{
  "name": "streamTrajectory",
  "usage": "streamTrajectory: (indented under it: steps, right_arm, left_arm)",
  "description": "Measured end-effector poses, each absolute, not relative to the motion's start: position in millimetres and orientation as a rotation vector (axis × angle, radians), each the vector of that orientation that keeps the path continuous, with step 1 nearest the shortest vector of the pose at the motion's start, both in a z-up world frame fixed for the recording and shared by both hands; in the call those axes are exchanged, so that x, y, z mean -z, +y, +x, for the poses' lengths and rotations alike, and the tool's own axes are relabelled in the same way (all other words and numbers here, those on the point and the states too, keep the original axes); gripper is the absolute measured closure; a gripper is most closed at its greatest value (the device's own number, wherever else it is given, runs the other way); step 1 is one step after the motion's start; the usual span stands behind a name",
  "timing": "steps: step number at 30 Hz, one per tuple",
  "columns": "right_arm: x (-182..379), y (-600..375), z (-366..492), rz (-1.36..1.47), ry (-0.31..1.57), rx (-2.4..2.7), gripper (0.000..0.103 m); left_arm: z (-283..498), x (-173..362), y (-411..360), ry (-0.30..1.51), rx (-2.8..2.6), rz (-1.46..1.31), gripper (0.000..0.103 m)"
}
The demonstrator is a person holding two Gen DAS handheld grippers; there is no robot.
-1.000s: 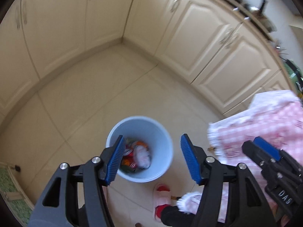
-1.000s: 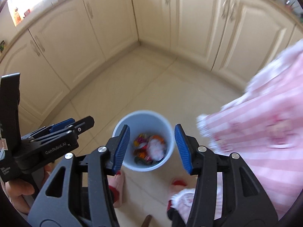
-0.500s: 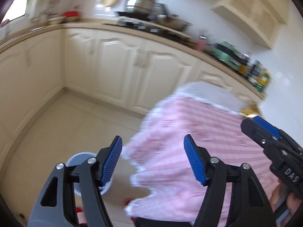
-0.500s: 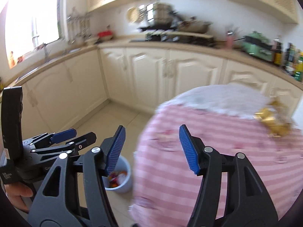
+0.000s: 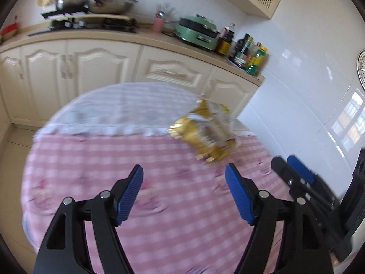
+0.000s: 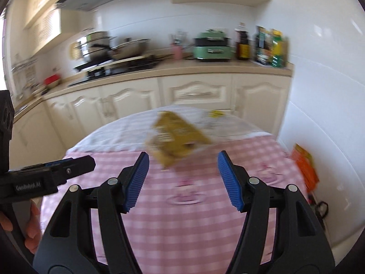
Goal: Collect trash
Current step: 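Grasp the gold chip bag with the left gripper while the right grasps the clear wrapper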
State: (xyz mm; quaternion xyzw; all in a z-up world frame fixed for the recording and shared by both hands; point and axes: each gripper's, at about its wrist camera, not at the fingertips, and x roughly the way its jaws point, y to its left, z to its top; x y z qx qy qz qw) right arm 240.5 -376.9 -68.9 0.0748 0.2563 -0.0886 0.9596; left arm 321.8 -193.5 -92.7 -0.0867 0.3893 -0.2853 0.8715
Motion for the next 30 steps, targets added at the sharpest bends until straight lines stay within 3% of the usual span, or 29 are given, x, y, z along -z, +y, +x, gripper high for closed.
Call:
streamTrajectory:
  steps: [8, 19, 20, 21, 26, 30]
  right_arm:
    - [79.2, -440.9, 256.4, 0.195, 0.54, 0.255, 0.039]
    - [86.2, -471.9, 297.6, 0.287, 0.591, 0.22, 0.036]
    - [87.5, -473.9, 303.2, 0.301, 0.601, 0.213, 0.036]
    - [88.6, -475.8, 308.4, 0.313, 0.608, 0.205, 0.036]
    - [101.9, -478.8, 335.7, 0.392, 0.649, 0.167, 0.036]
    - [117.6, -481.4, 356.2, 0.468, 0.687, 0.147, 0.036]
  left_arm:
    - [369.2, 114.1, -263.8, 0.899, 0.612, -0.242, 0.03]
    - [413.3, 144.6, -283.3, 1.02, 0.559, -0.239, 0.031]
    - [415.5, 145.0, -283.6, 1.017, 0.56, -0.234, 0.036]
    - [417.7, 145.6, -284.5, 1.014, 0.561, -0.222, 0.056]
    - [423.5, 150.9, -279.1, 1.024, 0.616, -0.231, 0.089]
    - [421.1, 138.2, -254.5, 0.948, 0.587, -0.254, 0.095]
